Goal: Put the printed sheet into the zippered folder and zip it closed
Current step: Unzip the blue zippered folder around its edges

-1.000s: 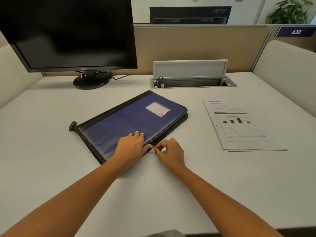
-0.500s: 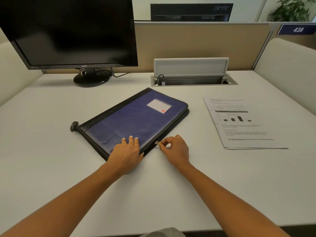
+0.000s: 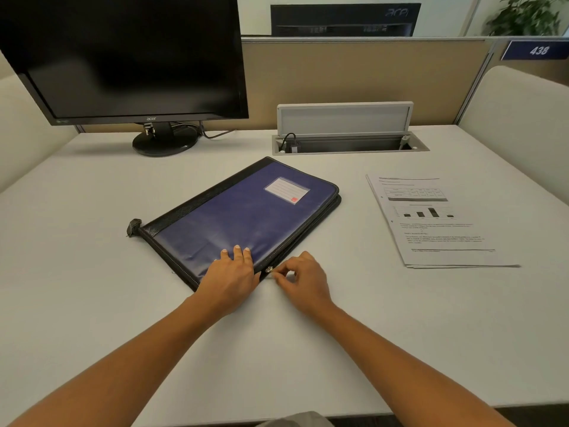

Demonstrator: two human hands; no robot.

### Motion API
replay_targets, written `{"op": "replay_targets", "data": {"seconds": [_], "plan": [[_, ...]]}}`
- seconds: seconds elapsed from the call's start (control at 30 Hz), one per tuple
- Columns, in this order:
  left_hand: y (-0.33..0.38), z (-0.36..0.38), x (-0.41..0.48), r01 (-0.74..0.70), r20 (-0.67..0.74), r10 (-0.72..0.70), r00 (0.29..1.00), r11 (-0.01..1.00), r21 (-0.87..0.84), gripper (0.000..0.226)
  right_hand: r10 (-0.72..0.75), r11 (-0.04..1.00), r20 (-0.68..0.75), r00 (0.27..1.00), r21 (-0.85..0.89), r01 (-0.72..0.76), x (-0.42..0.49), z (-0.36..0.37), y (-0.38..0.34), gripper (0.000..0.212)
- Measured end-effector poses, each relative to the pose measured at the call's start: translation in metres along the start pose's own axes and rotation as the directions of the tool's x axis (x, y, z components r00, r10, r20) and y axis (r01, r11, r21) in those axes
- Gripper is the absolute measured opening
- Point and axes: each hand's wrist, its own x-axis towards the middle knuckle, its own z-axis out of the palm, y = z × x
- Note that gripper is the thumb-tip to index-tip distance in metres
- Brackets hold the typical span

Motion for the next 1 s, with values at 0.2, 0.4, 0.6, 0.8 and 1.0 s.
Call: {"op": "replay_targets", "data": {"seconds": [0.2,0.4,0.6,0.8,1.0], "plan": [[-0.001,-0.002,-0.002,0.004,-0.032,-0.005,0.999,0.999,-0.032,0.067,-0.019,1.0,0.023,1.0,-0.006,0.02,-0.002,-0.001,-0.001,0.008],[-0.015,0.004,-0.015,-0.064,-0.137,0.041,0.99,0.983,-0.169,0.072,-0.004,1.0,0.022,1.0,-0.008,0.004,0.0,-0.006,0.0,0.008],[-0.037,0.018,-0.036,-0.211,-0.209,0.176,0.962,0.964,-0.162,0.075,0.036,0.999,-0.003,0.999,-0.013,-0.036,0.005,-0.016,0.008,0.008],[-0.031,0.011,-0.028,-0.264,-0.088,0.258,0.962,0.963,-0.062,0.083,0.082,0.996,-0.036,0.996,-0.031,-0.083,0.009,-0.021,0.015,0.009],[-0.015,0.004,-0.017,-0.276,-0.09,0.278,0.956,0.961,0.025,0.066,0.138,0.99,-0.075,0.988,-0.017,-0.14,0.008,-0.028,0.021,0.009]]}}
